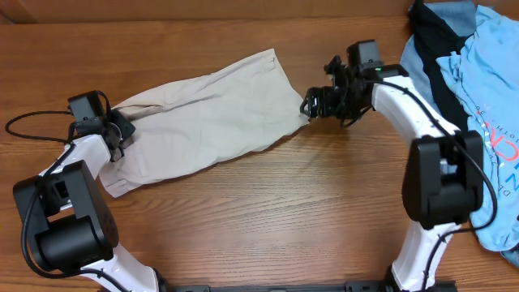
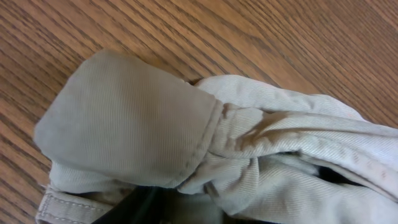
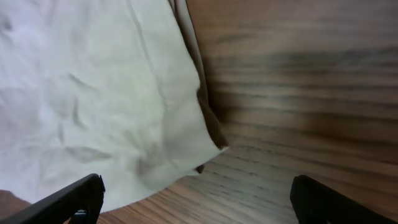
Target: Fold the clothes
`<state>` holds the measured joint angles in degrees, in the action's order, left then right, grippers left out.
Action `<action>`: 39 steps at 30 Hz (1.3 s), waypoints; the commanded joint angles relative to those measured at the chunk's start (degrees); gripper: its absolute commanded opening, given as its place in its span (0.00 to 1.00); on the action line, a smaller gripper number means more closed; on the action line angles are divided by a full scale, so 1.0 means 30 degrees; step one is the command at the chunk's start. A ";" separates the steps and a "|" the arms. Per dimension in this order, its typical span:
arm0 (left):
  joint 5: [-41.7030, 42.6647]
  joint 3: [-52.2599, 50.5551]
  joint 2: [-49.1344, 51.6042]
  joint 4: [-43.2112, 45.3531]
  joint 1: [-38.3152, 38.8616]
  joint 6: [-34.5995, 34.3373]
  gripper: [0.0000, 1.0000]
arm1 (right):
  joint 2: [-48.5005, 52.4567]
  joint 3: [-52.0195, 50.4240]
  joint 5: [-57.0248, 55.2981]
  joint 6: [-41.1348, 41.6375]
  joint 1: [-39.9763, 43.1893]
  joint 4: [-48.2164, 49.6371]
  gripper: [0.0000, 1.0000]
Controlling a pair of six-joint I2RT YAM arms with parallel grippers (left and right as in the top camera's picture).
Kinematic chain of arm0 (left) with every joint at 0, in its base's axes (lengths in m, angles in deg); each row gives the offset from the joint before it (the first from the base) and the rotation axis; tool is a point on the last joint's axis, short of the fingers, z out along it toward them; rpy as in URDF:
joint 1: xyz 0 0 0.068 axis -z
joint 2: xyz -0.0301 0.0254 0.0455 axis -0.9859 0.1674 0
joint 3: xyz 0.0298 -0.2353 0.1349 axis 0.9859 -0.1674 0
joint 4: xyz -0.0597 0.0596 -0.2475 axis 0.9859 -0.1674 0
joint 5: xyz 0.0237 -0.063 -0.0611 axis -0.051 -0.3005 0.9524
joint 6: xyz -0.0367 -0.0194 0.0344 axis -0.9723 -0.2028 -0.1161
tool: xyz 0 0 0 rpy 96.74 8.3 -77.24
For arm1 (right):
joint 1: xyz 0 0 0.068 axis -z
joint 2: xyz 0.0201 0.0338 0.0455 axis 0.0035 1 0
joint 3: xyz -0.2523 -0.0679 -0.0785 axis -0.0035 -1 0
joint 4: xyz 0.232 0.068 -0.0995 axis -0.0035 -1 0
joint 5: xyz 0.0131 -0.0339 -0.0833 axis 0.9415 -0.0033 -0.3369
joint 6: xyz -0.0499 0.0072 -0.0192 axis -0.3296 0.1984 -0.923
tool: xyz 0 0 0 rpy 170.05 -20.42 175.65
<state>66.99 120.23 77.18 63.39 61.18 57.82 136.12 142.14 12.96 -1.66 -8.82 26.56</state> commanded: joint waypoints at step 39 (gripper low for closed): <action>0.3606 -0.0488 0.0568 -0.0831 -0.0095 0.1362 0.33 | 0.0823 -0.0124 -0.5778 0.6645 0.1027 -0.6113 0.04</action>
<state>77.28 120.21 76.96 61.88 61.95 59.85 141.60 142.40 12.15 19.06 -9.13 12.60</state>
